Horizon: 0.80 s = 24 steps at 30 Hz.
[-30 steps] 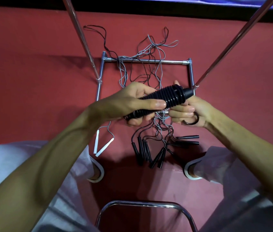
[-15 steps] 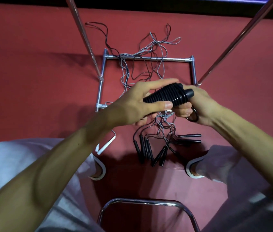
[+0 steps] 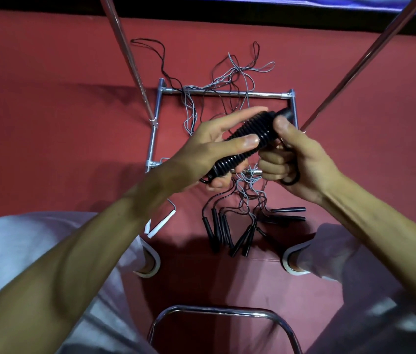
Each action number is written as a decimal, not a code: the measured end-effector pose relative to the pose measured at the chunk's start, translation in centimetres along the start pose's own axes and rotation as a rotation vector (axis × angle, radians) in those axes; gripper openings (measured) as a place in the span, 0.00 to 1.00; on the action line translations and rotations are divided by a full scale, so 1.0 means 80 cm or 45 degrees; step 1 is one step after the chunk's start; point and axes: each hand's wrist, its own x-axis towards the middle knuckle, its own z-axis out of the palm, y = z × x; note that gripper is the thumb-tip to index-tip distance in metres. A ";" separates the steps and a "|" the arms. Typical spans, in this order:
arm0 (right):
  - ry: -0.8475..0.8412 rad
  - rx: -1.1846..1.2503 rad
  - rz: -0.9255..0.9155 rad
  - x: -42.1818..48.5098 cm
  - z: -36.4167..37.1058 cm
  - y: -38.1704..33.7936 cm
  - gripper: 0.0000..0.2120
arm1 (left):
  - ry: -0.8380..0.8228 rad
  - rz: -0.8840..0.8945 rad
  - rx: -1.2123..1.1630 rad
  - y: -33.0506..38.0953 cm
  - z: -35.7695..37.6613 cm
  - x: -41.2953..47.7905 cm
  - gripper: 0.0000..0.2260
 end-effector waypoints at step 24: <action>0.494 -0.517 -0.166 0.009 0.026 0.022 0.11 | 0.216 -0.127 -0.707 0.008 -0.007 0.013 0.03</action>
